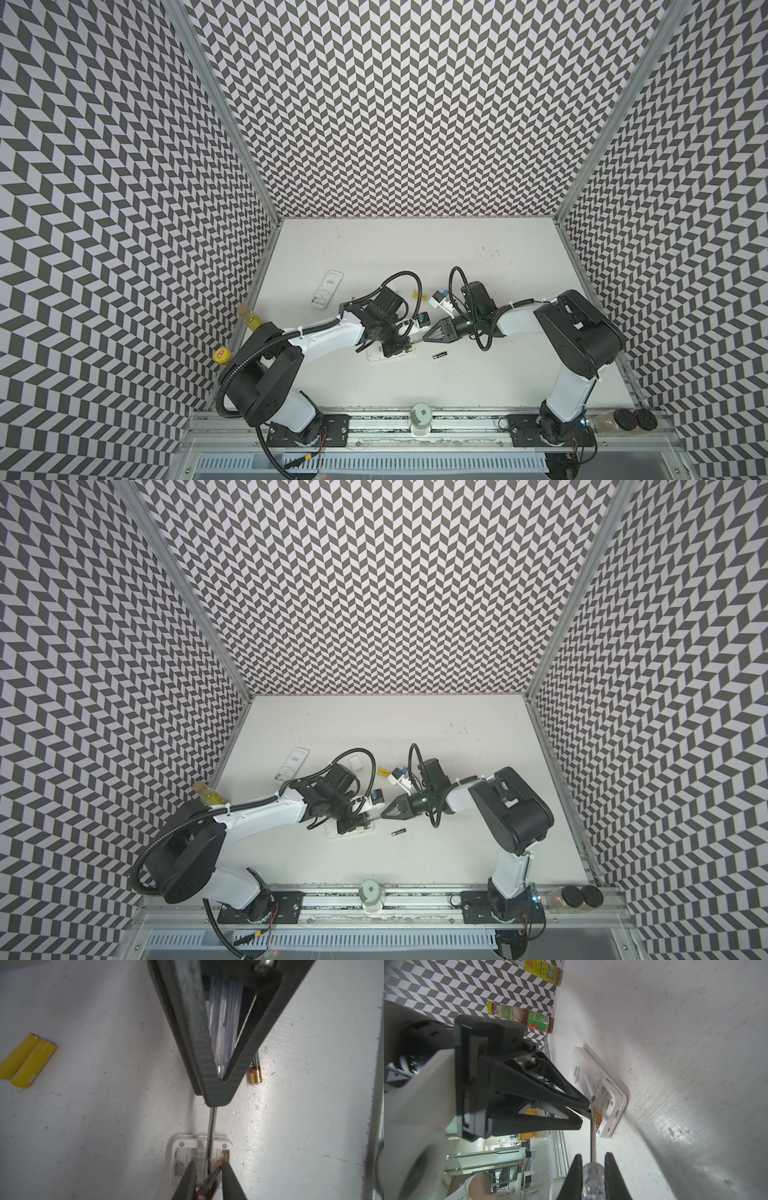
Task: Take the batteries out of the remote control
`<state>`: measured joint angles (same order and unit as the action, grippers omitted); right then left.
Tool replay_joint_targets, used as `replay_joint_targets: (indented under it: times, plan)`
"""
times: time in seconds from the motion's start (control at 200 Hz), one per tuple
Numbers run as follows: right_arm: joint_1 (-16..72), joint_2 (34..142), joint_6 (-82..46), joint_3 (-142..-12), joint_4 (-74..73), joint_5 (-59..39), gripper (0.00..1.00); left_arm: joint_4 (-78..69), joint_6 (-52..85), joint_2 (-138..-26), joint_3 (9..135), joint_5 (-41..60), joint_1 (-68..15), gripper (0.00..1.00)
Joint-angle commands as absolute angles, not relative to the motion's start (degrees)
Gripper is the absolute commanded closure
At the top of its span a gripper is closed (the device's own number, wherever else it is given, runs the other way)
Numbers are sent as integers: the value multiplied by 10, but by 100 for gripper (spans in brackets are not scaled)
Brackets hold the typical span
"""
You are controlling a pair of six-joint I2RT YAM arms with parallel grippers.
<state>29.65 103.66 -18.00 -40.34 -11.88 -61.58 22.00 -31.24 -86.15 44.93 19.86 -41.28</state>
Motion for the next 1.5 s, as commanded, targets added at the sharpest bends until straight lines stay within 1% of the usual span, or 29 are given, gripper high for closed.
replay_joint_targets:
  times: [0.0, 0.235, 0.446, 0.646, 0.776, 0.902, 1.057, 1.157, 1.312, 1.497]
  plan:
    - [295, 1042, -168, -411, -120, -611, 100, 227, -315, -848, 457, 213, -414, 79]
    - [296, 1040, -167, -410, -120, -610, 100, 233, -314, -839, 457, 221, -414, 94]
    - [279, 1022, -167, -407, -114, -600, 100, 251, -298, -822, 474, 253, -402, 95]
    - [247, 949, -178, -402, -102, -572, 100, 233, -257, -818, 504, 268, -348, 96]
    - [221, 880, -183, -392, -83, -515, 100, 222, -221, -834, 536, 234, -325, 96]
    - [202, 799, -188, -368, -66, -427, 100, 227, -206, -864, 583, 219, -321, 97]
    - [194, 696, -178, -337, -55, -317, 100, 240, -159, -948, 658, 221, -322, 98]
    - [192, 641, -204, -310, -67, -255, 100, 265, -137, -1003, 704, 224, -322, 98]
    - [192, 598, -212, -277, -84, -227, 100, 276, -123, -1050, 740, 243, -322, 97]
    - [191, 606, -213, -263, -87, -226, 100, 293, -125, -1095, 774, 257, -320, 97]
